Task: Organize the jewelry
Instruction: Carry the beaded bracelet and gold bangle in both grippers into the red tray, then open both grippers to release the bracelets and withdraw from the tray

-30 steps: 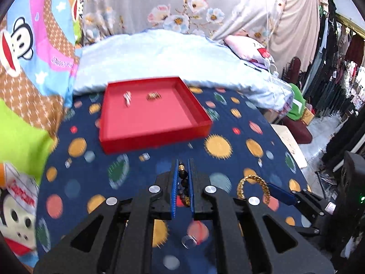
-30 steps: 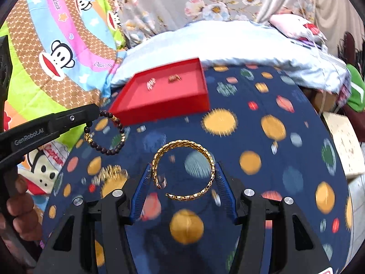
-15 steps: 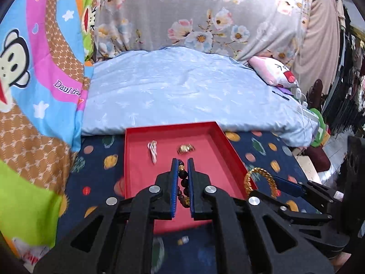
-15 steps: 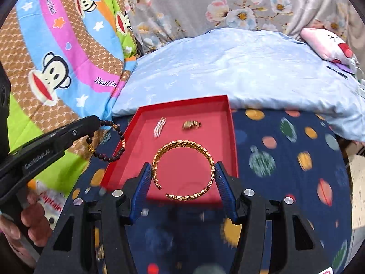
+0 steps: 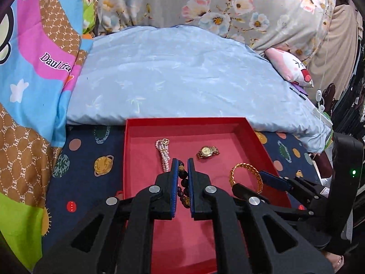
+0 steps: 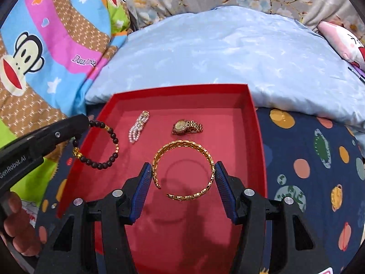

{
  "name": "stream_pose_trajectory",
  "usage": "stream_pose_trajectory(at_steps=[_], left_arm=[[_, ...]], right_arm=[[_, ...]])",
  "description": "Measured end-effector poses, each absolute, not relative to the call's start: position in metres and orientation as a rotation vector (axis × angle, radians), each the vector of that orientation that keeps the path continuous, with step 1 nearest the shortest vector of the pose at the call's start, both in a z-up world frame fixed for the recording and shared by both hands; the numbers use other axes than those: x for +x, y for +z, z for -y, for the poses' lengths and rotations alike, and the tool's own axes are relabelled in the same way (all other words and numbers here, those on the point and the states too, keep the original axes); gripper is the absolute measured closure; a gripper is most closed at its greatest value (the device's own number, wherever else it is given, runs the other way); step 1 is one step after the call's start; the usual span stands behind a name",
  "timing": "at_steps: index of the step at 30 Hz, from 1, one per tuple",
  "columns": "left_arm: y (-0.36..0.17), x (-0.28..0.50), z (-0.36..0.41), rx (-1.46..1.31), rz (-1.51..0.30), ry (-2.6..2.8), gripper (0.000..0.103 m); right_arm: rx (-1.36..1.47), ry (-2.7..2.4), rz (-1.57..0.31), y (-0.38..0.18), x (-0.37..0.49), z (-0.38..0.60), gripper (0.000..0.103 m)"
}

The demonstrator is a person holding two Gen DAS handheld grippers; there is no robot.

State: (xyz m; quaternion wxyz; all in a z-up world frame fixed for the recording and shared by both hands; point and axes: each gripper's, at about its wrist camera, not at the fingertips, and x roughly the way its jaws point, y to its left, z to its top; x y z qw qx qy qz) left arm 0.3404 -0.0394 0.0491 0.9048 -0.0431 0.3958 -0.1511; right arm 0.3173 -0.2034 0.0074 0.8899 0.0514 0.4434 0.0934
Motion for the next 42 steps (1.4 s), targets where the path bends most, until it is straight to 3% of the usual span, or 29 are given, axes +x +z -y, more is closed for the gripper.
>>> stream_pose_trajectory(at_steps=[1,3,5,6,12,17,22,31,42], left_arm=[[0.047,0.342,0.038,-0.092,-0.816,-0.305,0.096],[0.046,0.344,0.036,-0.096,-0.798,-0.296,0.086],[0.047,0.344,0.034,-0.09,-0.789,-0.28,0.054],[0.048,0.341,0.032,-0.088,-0.773,-0.263,0.052],[0.059,0.32,0.019,-0.059,-0.75,-0.224,0.052],[0.067,0.28,0.005,-0.025,-0.749,-0.2,0.045],[0.067,0.234,-0.012,-0.047,-0.758,-0.197,0.044],[0.05,0.16,-0.03,-0.067,-0.803,-0.163,0.044],[0.004,0.102,-0.038,-0.067,-0.908,-0.153,0.044]], right_arm=[[0.103,0.194,-0.92,0.006,0.319,0.203,0.047],[0.092,0.19,-0.917,0.004,0.319,0.201,0.046],[0.082,0.186,-0.905,0.004,0.318,0.201,0.046],[0.083,0.185,-0.897,0.005,0.316,0.202,0.046],[0.141,0.185,-0.859,0.024,0.296,0.213,0.046],[0.16,0.188,-0.823,0.046,0.247,0.218,0.045],[0.157,0.183,-0.808,0.055,0.186,0.219,0.043],[0.099,0.116,-0.83,0.041,0.083,0.206,0.043],[0.091,0.108,-0.883,0.015,0.021,0.185,0.043]])
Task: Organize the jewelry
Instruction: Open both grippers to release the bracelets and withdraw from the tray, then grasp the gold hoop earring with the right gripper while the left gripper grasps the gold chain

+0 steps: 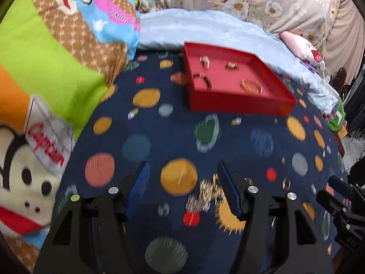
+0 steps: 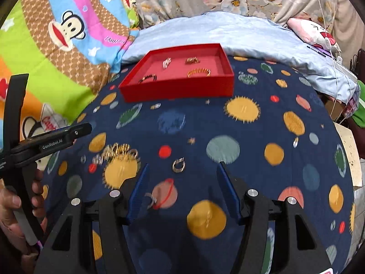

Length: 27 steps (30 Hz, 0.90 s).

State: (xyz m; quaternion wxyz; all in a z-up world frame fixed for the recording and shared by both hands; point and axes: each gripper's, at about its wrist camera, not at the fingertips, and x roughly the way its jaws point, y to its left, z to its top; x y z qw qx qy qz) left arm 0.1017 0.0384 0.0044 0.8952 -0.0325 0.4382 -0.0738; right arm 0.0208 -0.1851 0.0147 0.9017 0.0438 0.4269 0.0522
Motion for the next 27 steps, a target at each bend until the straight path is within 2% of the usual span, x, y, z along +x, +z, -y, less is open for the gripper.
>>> stream_pose_trajectory(at_steps=[9,16,23,27], left_arm=[[-0.022,0.074,-0.036,-0.02,-0.954,-0.153,0.044],[-0.027,0.07,-0.037,-0.019,-0.966,-0.164,0.044],[-0.025,0.069,-0.042,-0.036,-0.964,-0.165,0.044],[-0.025,0.068,-0.045,-0.043,-0.961,-0.176,0.044]], right_arm=[[0.128,0.112,-0.933,-0.014,0.023,0.18,0.048],[0.13,0.103,-0.952,-0.03,0.044,0.174,0.059],[0.1,0.087,-0.946,-0.036,0.059,0.166,0.063],[0.078,0.079,-0.941,-0.037,0.062,0.164,0.069]])
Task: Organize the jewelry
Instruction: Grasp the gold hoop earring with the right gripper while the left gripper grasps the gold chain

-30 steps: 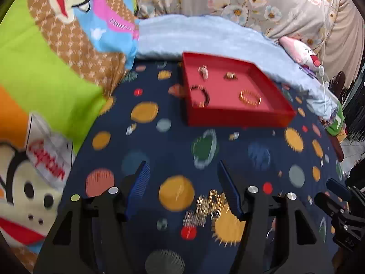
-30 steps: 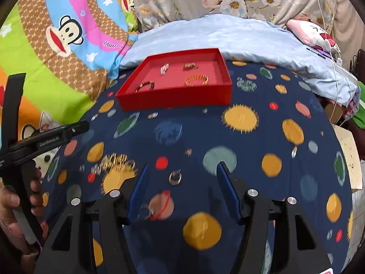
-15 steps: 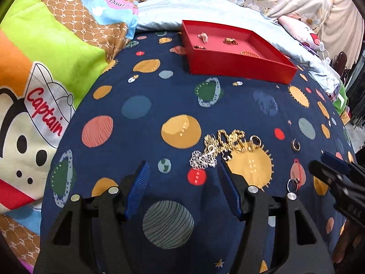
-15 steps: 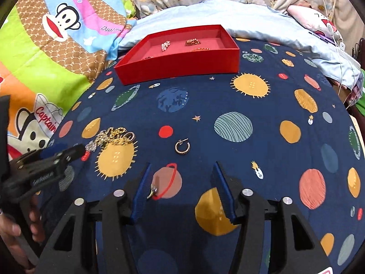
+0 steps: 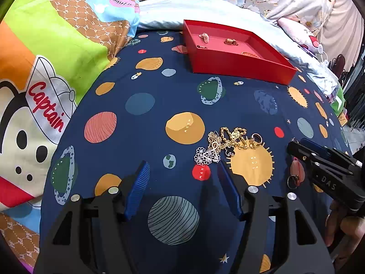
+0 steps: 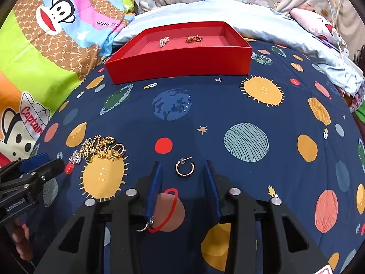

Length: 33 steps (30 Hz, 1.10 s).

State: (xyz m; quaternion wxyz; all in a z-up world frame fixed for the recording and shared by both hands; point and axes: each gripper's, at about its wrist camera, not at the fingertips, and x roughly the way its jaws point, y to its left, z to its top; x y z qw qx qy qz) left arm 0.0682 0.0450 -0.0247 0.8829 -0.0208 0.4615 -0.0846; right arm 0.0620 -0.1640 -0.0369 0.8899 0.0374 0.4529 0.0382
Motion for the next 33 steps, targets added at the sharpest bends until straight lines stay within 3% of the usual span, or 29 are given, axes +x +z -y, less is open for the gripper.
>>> stream_pose_trajectory(at_steps=[12,15,20,24,26,33], left_arm=[[-0.031,0.08,-0.024,-0.042,-0.951,-0.235,0.045],[-0.035,0.085,-0.018,-0.028,-0.951,-0.238,0.053],[-0.036,0.087,-0.013,0.002,-0.937,-0.252,0.082],[-0.036,0.085,-0.013,0.001,-0.942,-0.282,0.091],[-0.034,0.083,-0.013,0.002,-0.94,-0.29,0.102],[-0.027,0.074,-0.023,-0.05,-0.949,-0.319,0.103]], right_arm=[[0.08,0.055,-0.937,-0.038,0.062,0.169,0.087],[0.086,0.058,-0.939,-0.037,0.063,0.169,0.087],[0.094,0.063,-0.941,-0.038,0.063,0.17,0.087],[0.099,0.066,-0.941,-0.038,0.064,0.171,0.087],[0.1,0.068,-0.942,-0.037,0.063,0.171,0.087],[0.106,0.078,-0.945,-0.036,0.06,0.17,0.087]])
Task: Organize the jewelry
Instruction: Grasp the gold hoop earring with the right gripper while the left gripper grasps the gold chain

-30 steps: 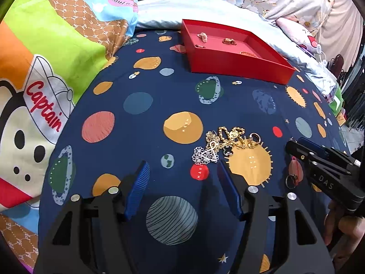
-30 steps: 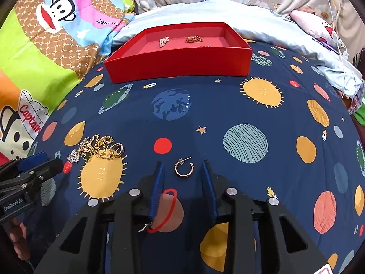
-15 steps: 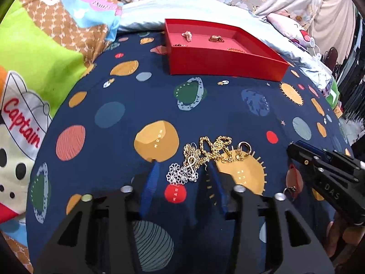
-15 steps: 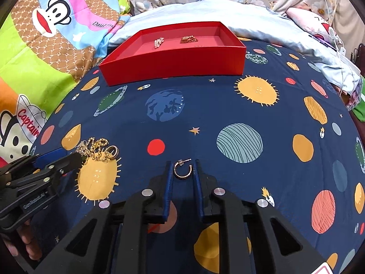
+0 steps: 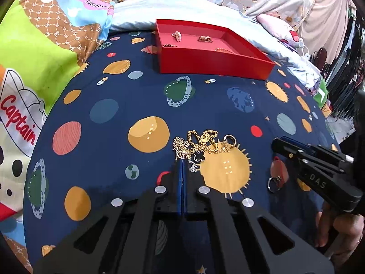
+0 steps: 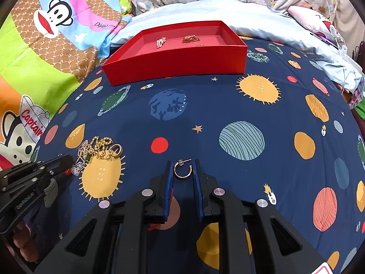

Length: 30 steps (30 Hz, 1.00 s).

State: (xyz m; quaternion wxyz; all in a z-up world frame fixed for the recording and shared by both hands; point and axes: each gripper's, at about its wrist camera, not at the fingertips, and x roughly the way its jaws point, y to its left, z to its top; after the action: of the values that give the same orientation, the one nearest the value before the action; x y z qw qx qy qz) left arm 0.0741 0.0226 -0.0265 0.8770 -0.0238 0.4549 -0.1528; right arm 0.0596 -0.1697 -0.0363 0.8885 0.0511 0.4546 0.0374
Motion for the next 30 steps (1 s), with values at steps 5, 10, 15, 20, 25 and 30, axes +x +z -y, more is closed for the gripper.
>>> stream_pose_trajectory(at_steps=[5,10,15,20,25,30], left_arm=[[-0.022,0.069,-0.025,-0.079,-0.953,-0.349,0.102],[-0.027,0.068,-0.019,-0.06,-0.942,-0.32,0.062],[-0.036,0.071,-0.012,-0.03,-0.949,-0.317,0.067],[-0.037,0.071,-0.007,-0.002,-0.939,-0.325,0.091],[-0.035,0.069,-0.011,-0.029,-0.942,-0.348,0.098],[-0.025,0.063,-0.013,-0.049,-0.937,-0.369,0.102]], right_arm=[[0.109,0.078,-0.945,-0.035,0.057,0.171,0.087],[0.116,0.076,-0.944,-0.034,0.053,0.172,0.087],[0.119,0.077,-0.942,-0.033,0.052,0.173,0.087],[0.12,0.08,-0.942,-0.032,0.053,0.173,0.087],[0.123,0.084,-0.936,-0.03,0.052,0.173,0.087],[0.129,0.09,-0.925,-0.024,0.05,0.173,0.087]])
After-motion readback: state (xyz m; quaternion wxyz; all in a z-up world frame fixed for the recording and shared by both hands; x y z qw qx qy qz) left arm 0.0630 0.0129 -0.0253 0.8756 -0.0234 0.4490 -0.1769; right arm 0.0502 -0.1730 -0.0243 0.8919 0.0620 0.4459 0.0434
